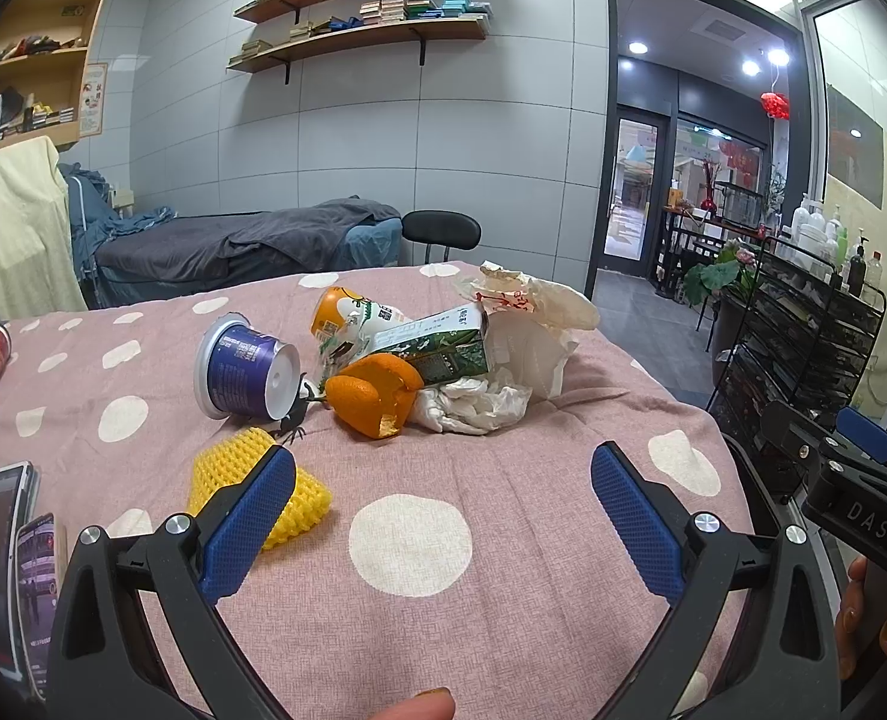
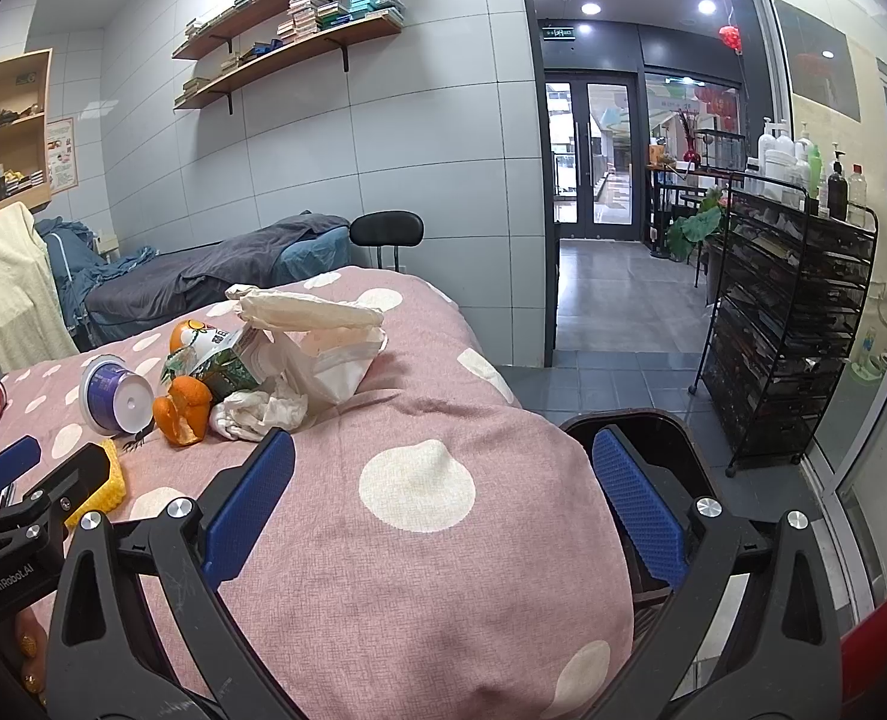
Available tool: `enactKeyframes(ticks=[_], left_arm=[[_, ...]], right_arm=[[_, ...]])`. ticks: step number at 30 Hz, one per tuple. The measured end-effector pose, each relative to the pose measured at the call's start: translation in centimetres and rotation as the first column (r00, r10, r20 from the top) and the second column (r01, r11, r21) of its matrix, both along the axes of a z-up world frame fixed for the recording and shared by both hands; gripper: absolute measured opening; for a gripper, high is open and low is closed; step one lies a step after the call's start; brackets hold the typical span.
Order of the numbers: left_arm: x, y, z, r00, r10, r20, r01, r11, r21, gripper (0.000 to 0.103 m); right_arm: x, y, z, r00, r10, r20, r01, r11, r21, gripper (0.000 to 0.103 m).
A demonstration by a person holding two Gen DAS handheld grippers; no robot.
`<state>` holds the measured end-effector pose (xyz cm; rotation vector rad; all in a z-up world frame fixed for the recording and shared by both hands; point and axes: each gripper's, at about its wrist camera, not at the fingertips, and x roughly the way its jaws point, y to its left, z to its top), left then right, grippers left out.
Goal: Collect trash
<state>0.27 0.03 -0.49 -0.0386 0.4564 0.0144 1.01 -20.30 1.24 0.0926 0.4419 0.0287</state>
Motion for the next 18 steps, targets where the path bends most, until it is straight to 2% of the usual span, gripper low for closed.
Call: enactKeyframes(ticks=[8, 11, 18], left_arm=[[0.1, 0.1, -0.1, 1.000, -0.008, -0.009, 0.008, 1.000, -0.008, 0.097], [0.2, 0.6, -0.6, 0.999, -0.027, -0.041, 0.026, 0.999, -0.034, 0.097], [0.2, 3.4, -1.9, 0.990, 0.009, -0.141, -0.013, 0.999, -0.033, 0.097]], right_arm=[[0.1, 0.3, -0.3, 1.000, 0.004, -0.009, -0.004, 1.000, 0.002, 0.098], [0.5, 0.7, -0.6, 1.000, 0.014, -0.020, -0.014, 1.000, 0.002, 0.098], [1.5, 2.2, -0.9, 0.996, 0.072, -0.050, -0.073, 0.997, -0.006, 0.098]])
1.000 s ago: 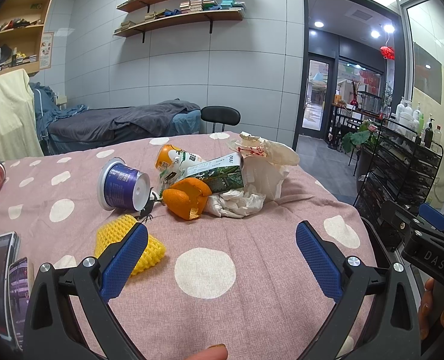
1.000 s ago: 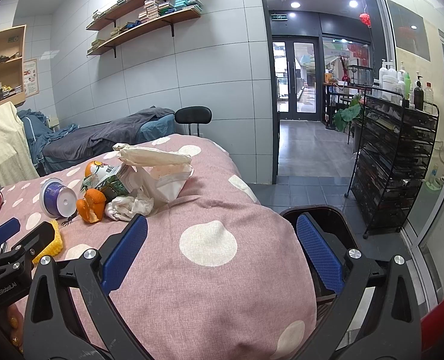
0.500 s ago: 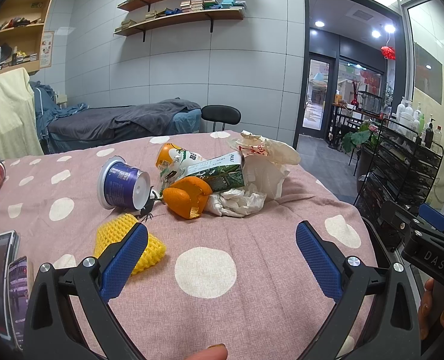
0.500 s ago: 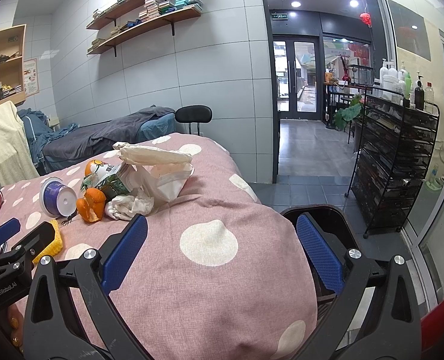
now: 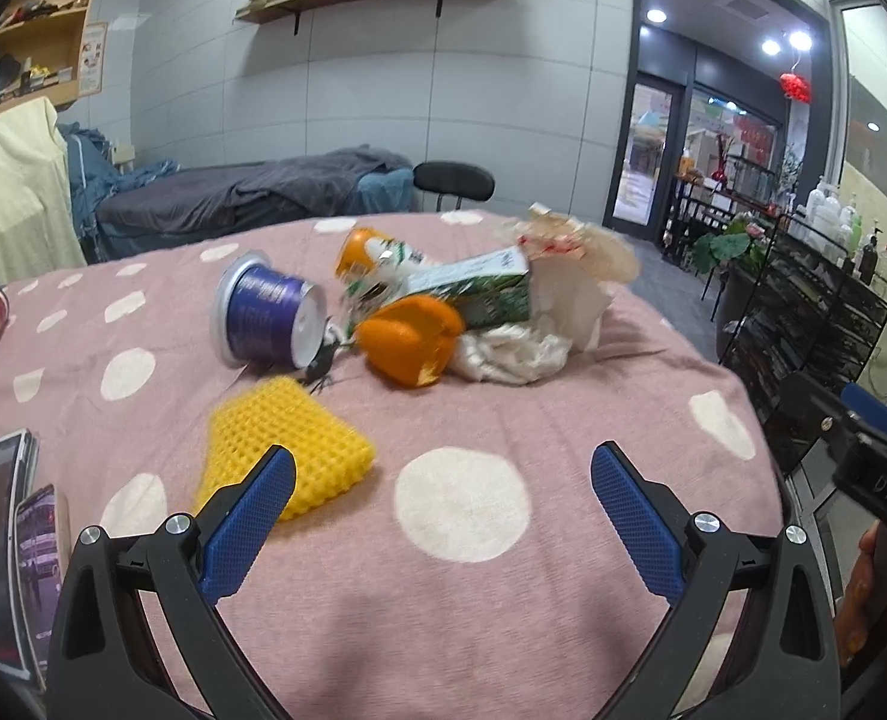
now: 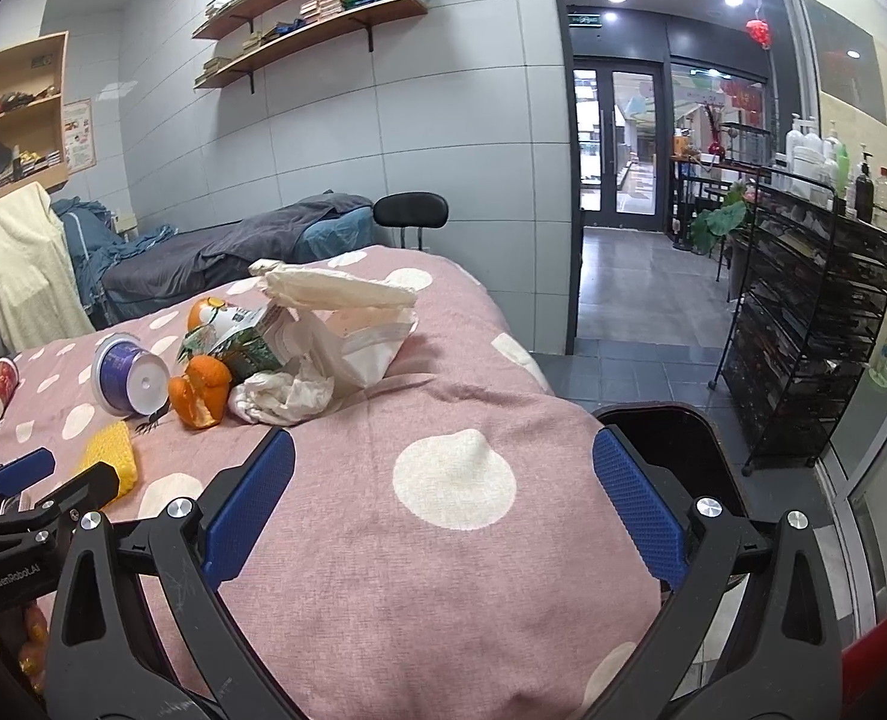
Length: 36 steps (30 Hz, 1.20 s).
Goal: Collect trash
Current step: 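Grasp the yellow foam net with left tool while right tool grasps the white paper bag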
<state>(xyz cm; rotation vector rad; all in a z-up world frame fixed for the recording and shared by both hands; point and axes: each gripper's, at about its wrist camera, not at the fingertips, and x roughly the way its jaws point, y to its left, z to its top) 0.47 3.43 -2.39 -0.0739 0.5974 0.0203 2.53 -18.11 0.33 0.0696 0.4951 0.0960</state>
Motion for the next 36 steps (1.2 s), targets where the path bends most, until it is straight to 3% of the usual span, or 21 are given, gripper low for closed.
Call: enactKeyframes(ticks=[7, 14, 17, 19, 26, 30, 34, 36], left_arm=[[1.0, 5.4, -0.4, 0.994, 0.086, -0.074, -0.089, 0.996, -0.031, 0.093], [4.5, 7.2, -2.1, 0.975, 0.055, -0.216, -0.061, 0.998, -0.022, 0.081], [5.2, 7.2, -2.6, 0.969, 0.024, -0.245, -0.036, 0.998, -0.043, 0.070], [5.3, 7.3, -2.8, 0.968, 0.012, -0.250, -0.030, 0.997, -0.068, 0.065], [4.7, 6.8, -2.3, 0.976, -0.011, -0.219, -0.008, 0.996, -0.085, 0.020], [5.0, 6.8, -1.3, 0.981, -0.025, -0.193, 0.003, 0.994, -0.111, 0.018], [5.2, 6.3, 0.4, 0.989, -0.044, -0.138, 0.028, 0.993, -0.116, 0.018], [5.3, 6.2, 1.1, 0.992, -0.054, -0.111, 0.039, 0.990, -0.136, 0.018]], right_arm=[[1.7, 2.0, -0.1, 0.997, 0.071, -0.023, -0.072, 0.997, -0.034, 0.098], [5.4, 4.2, -0.4, 0.976, 0.181, -0.119, -0.185, 0.982, -0.027, 0.098], [6.6, 4.9, -0.3, 0.970, 0.203, -0.137, -0.209, 0.977, -0.030, 0.098], [7.2, 5.3, 0.0, 0.966, 0.221, -0.134, -0.228, 0.973, -0.041, 0.098], [10.2, 6.7, 0.5, 0.961, 0.246, -0.128, -0.264, 0.952, -0.152, 0.098], [12.2, 7.4, 0.8, 0.950, 0.278, -0.139, -0.303, 0.930, -0.208, 0.098], [13.5, 9.0, 1.3, 0.946, 0.307, -0.103, -0.324, 0.890, -0.322, 0.097], [14.1, 10.0, 1.2, 0.943, 0.319, -0.092, -0.329, 0.860, -0.389, 0.088]])
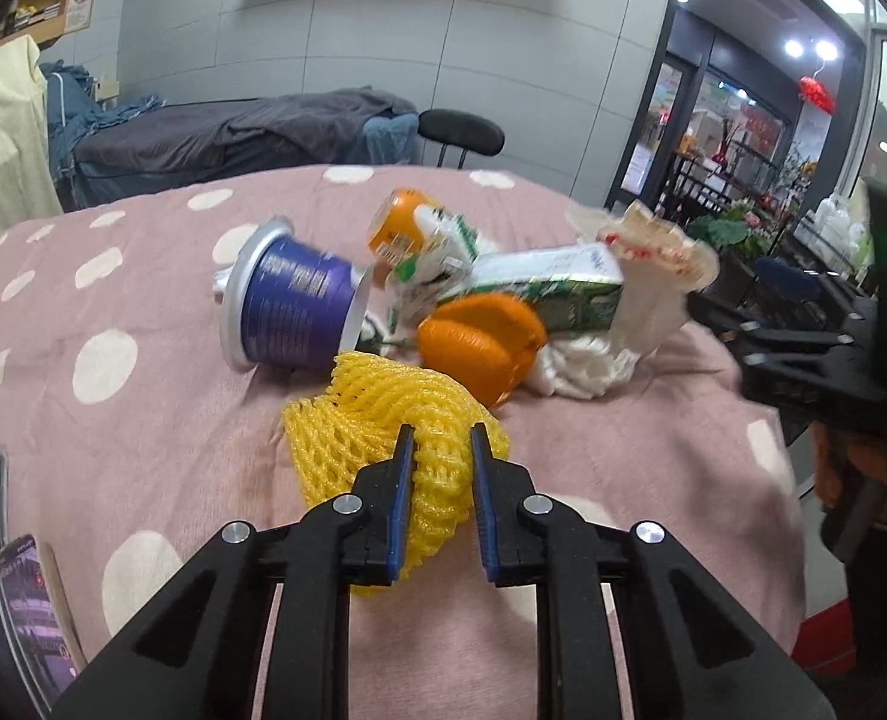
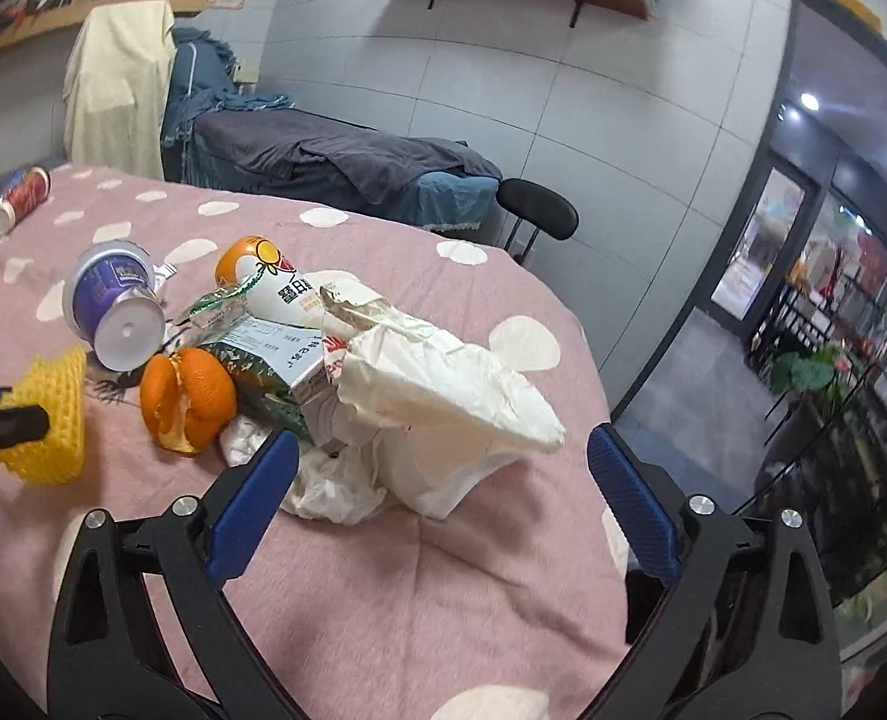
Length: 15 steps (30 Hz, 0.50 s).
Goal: Collect trash
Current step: 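Grasp the yellow foam net with left tool while right tool grasps the white paper bag, then carry both items to the bin and open both tools to drop them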
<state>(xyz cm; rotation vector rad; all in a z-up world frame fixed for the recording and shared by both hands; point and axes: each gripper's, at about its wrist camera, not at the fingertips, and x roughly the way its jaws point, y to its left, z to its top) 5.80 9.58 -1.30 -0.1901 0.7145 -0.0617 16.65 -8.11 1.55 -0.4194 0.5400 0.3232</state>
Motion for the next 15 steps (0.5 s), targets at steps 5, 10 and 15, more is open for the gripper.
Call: enactKeyframes(ticks=[5, 10, 15], left_arm=[[0.6, -1.1, 0.8, 0.999, -0.034, 0.027, 0.034, 0.999, -0.006, 0.018], [1.1, -2.3, 0.8, 0.998, -0.059, 0.034, 0.059, 0.998, -0.007, 0.018], [1.4, -3.7, 0.8, 0.995, -0.095, 0.040, 0.096, 0.995, -0.008, 0.018]], right_arm=[[2.1, 1.8, -0.6, 0.999, 0.014, 0.051, -0.008, 0.992, -0.127, 0.050], [3.1, 1.0, 0.4, 0.997, -0.015, 0.074, 0.022, 0.995, -0.095, 0.021], [2.8, -1.0, 2.1, 0.990, -0.069, 0.125, 0.072, 0.997, -0.024, 0.014]])
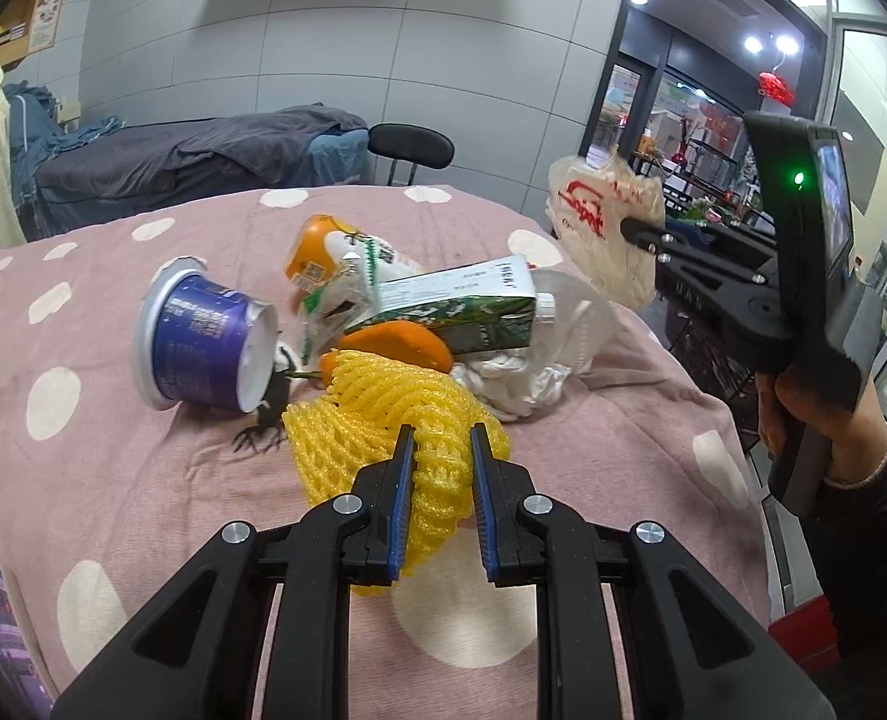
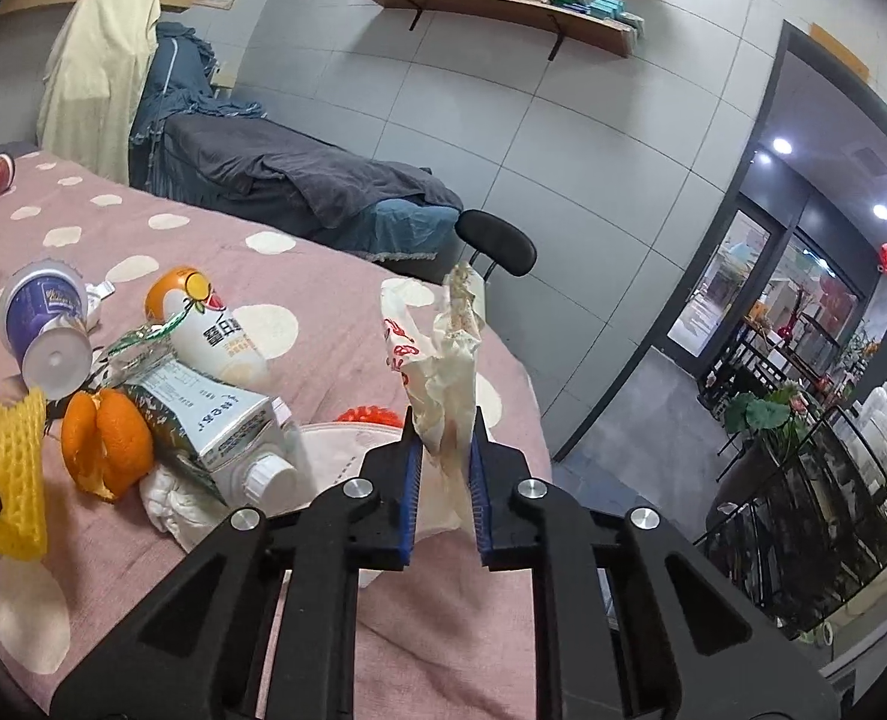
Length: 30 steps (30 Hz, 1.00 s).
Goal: Collect trash
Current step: 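Carry both items to the bin and open both tools to drop them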
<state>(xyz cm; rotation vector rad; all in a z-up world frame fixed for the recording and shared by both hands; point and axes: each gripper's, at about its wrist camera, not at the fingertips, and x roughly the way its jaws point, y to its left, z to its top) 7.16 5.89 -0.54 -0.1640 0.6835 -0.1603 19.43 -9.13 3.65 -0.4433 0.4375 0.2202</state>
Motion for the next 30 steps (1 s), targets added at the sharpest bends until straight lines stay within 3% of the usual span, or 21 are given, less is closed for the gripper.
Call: enactKeyframes(ticks=[10, 17, 22, 30], left_arm=[[0.8, -4.8, 1.2, 0.991, -0.127, 0.047, 0.127, 0.992, 0.014, 0.018], [1.8, -9.2, 1.8, 0.968, -0.243, 0.062, 0.243, 0.970, -0.004, 0.018], [2.7, -12.5, 2.4, 0.942, -0.326, 0.076, 0.328, 0.945, -0.008, 0.018], [4.1, -17.7, 2.2, 0.902, -0.429, 0.039, 0.430, 0.903, 0.002, 0.018]], right_arm=[[-2.0, -8.4, 3.6, 0.987, -0.161, 0.014, 0.156, 0.971, 0.179, 0.012], [-3.9, -16.0, 2.2, 0.943, -0.327, -0.055, 0.331, 0.918, 0.217, 0.012], [-3.4, -22.3, -2.3, 0.873, -0.424, -0.242, 0.477, 0.844, 0.244, 0.012], [-1.5, -28.5, -13.0, 0.718, -0.471, -0.512, 0.639, 0.738, 0.217, 0.012]])
